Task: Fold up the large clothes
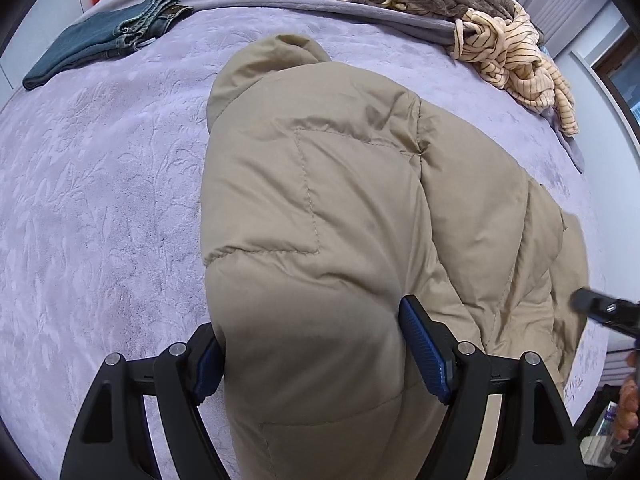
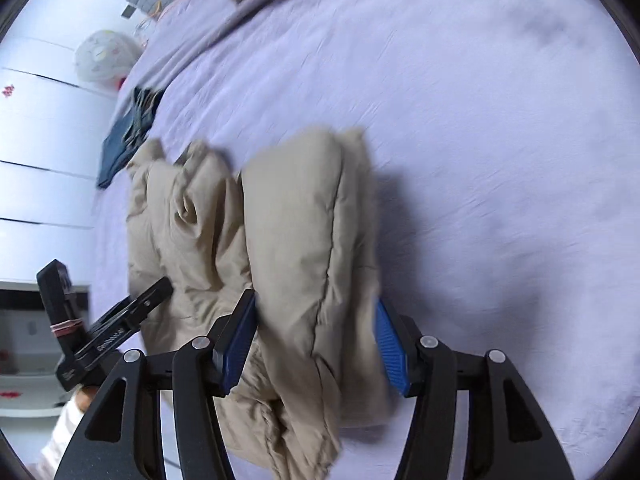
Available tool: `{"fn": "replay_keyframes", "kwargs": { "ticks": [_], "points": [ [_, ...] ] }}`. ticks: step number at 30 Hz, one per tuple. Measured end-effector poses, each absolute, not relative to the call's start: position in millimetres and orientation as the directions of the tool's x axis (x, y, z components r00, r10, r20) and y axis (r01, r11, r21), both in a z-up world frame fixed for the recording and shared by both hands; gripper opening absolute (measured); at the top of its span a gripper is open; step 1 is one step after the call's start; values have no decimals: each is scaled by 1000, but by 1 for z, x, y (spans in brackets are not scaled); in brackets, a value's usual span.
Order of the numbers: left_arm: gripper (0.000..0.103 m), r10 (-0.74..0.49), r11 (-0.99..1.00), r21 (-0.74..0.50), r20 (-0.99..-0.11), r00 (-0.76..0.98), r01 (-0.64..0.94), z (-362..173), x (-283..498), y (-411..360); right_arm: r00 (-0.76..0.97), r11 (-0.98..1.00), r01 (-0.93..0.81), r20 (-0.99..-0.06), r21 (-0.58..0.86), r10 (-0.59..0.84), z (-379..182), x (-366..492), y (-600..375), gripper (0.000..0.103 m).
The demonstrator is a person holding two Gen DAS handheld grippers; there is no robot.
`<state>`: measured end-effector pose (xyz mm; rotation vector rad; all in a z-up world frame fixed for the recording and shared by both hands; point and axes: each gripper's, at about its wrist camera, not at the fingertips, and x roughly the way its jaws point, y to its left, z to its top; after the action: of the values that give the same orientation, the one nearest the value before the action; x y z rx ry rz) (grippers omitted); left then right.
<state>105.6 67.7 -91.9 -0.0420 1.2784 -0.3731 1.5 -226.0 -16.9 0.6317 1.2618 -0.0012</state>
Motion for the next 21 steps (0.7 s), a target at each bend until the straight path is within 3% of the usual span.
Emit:
{"fn": "replay_keyframes", "kwargs": {
  "ticks": [2,4,6,10,14,15,21],
  "points": [
    [79,-286,941,-225,-927,240,252,-91,104,65,414,849,312,-865,427,283,14,-1,-234,57],
    [79,-277,943,-213,-929,246,257,-86,98,65,469,855,254,-831,451,299,37,12,-230,28],
    [79,-270,944,-206,-931,247,257,-85,97,65,481,861,196,-811,469,332,45,16,-213,18],
    [79,-236,953,-172,-937,257,248,-79,95,65,439,872,158,-824,463,358,18,42,-152,12],
    [79,-230,968,-160,-873,429,194,-41,96,84,343,905,236,-902,354,263,-32,55,-141,9],
    [79,-230,969,-159,-863,451,189,-37,100,86,325,896,268,-909,353,261,-42,58,-149,4],
    [81,-185,965,-105,-923,337,240,-78,118,61,269,876,332,-925,350,268,-81,51,-170,2]
  ]
}}
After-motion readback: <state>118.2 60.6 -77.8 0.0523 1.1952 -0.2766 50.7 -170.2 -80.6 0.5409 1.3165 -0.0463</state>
